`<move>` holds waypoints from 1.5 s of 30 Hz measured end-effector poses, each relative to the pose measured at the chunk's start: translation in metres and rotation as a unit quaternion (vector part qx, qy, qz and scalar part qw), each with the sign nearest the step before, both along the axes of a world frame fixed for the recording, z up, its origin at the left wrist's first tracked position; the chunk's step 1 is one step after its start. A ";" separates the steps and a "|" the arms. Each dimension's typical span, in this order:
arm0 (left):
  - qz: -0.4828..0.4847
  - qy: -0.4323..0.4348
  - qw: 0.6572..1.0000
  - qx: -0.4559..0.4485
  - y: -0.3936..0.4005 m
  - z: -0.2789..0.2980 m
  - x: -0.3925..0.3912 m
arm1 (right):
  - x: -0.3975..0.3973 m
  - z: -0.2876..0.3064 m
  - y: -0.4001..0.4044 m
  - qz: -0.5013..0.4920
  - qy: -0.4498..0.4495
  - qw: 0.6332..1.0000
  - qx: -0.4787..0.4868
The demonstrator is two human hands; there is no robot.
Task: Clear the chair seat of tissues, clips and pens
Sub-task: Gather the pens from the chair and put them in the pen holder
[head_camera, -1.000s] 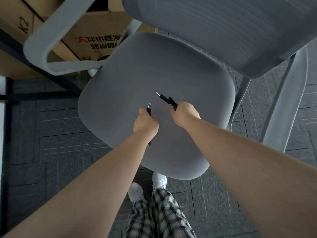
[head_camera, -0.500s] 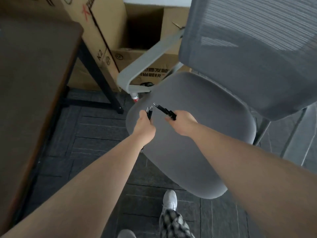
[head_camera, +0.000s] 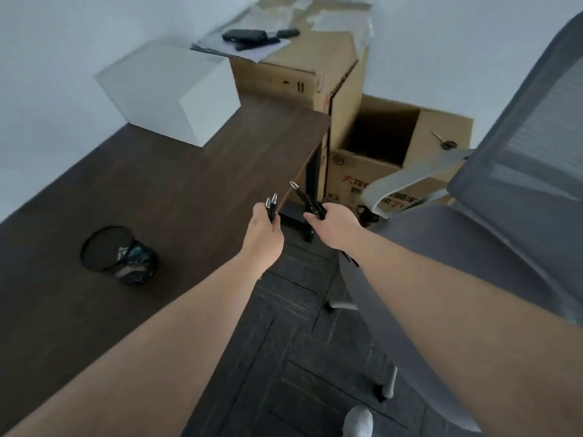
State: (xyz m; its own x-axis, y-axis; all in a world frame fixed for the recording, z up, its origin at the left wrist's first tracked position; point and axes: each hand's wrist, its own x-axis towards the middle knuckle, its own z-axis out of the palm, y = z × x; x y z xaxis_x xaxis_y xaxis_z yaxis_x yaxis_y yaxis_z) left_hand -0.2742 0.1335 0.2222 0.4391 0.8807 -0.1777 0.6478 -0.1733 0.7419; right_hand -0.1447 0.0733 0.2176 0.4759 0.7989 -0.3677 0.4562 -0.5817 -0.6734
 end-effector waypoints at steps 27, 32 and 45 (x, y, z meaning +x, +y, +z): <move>0.258 -0.238 0.936 -0.020 0.166 0.033 -0.241 | -0.291 0.041 0.221 0.003 0.213 0.961 0.179; 0.267 -0.250 0.931 -0.020 0.173 0.027 -0.245 | -0.300 0.040 0.232 -0.020 0.223 0.956 0.189; 0.270 -0.198 0.942 -0.031 0.164 0.012 -0.244 | -0.301 0.014 0.228 -0.025 0.214 0.963 0.159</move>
